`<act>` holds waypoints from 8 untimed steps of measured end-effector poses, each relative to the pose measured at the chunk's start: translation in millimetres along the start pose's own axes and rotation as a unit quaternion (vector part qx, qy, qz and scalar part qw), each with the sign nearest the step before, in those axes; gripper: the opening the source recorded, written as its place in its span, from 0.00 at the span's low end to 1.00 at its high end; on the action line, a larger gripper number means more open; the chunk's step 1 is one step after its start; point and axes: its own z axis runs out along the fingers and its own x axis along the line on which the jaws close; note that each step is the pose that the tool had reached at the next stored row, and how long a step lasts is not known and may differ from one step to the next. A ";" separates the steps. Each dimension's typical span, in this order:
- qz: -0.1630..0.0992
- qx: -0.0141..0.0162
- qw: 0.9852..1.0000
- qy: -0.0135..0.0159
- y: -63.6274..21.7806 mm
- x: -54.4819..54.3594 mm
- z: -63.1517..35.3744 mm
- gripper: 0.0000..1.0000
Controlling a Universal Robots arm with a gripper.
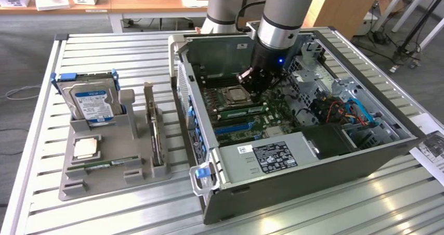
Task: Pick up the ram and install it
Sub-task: 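Press down the ram until it locks into place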
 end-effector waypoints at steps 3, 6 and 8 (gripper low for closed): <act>0.000 0.000 1.000 0.000 0.0 0.0 0.0 0.11; 0.001 0.000 1.000 0.000 0.1 0.0 -0.3 0.11; 0.001 0.000 1.000 0.000 0.1 0.0 -2.2 0.11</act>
